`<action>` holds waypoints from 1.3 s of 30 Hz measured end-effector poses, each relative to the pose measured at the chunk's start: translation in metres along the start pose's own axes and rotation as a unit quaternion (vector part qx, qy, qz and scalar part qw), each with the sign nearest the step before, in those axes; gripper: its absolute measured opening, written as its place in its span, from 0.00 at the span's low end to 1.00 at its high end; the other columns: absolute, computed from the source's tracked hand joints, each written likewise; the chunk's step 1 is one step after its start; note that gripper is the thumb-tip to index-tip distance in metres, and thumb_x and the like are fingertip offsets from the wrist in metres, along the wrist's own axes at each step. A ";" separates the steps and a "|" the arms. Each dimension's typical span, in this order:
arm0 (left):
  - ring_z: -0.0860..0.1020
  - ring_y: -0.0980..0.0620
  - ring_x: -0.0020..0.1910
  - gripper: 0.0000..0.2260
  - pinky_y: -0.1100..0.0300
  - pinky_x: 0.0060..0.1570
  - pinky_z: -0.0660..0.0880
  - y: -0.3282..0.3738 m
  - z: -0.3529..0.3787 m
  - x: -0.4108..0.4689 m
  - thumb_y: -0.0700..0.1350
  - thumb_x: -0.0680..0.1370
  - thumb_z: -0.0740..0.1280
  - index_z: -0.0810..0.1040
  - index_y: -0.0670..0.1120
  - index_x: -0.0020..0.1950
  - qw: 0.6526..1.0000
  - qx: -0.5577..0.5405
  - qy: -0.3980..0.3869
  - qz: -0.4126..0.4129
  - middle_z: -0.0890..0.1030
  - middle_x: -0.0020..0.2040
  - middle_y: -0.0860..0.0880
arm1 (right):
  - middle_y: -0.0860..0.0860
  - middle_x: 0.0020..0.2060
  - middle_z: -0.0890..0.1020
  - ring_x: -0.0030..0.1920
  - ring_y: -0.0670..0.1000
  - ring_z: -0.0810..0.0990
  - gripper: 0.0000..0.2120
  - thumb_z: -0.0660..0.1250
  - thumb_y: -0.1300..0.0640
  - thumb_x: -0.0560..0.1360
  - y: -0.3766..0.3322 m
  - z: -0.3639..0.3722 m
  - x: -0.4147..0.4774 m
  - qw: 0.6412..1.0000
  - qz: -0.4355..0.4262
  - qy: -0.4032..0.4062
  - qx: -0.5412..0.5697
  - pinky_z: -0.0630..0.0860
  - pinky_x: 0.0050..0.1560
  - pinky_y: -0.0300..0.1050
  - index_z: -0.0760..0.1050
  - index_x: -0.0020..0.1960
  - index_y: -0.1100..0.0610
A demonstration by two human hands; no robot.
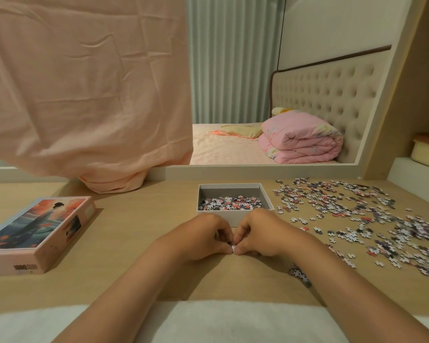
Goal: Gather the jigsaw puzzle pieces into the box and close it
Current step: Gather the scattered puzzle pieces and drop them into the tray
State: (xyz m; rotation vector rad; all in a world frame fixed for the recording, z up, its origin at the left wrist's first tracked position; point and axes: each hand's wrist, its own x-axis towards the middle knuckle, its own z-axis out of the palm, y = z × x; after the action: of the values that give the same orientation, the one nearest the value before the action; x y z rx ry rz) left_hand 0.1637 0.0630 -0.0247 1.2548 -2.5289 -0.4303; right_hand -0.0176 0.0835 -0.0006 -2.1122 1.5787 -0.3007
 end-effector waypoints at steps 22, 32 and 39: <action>0.80 0.57 0.45 0.11 0.63 0.49 0.76 -0.009 0.000 -0.003 0.48 0.73 0.75 0.85 0.52 0.55 0.994 -0.102 -0.021 -0.022 0.84 0.45 0.54 | 0.42 0.29 0.81 0.32 0.39 0.78 0.05 0.76 0.53 0.71 0.008 -0.041 0.035 0.968 -0.029 0.243 0.050 0.69 0.32 0.33 0.83 0.37 0.50; 0.76 0.64 0.40 0.03 0.71 0.41 0.71 -0.008 0.000 -0.002 0.44 0.75 0.72 0.83 0.50 0.49 0.994 -0.096 -0.037 -0.022 0.84 0.47 0.56 | 0.42 0.42 0.86 0.45 0.42 0.82 0.03 0.74 0.51 0.73 0.010 -0.029 0.036 0.973 -0.062 0.223 -0.016 0.78 0.49 0.44 0.86 0.44 0.47; 0.73 0.66 0.34 0.06 0.72 0.36 0.67 0.004 -0.009 -0.004 0.43 0.77 0.68 0.78 0.53 0.42 0.995 -0.096 0.011 -0.013 0.78 0.36 0.60 | 0.38 0.42 0.85 0.45 0.39 0.80 0.05 0.71 0.47 0.75 0.026 -0.021 0.029 0.974 -0.075 0.215 0.002 0.78 0.50 0.46 0.85 0.45 0.45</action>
State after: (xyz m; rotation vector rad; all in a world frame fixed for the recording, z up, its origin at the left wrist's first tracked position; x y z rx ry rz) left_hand 0.1659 0.0672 -0.0154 1.2127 -2.3895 -0.6459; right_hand -0.0400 0.0451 0.0009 -2.2749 1.6387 -0.8627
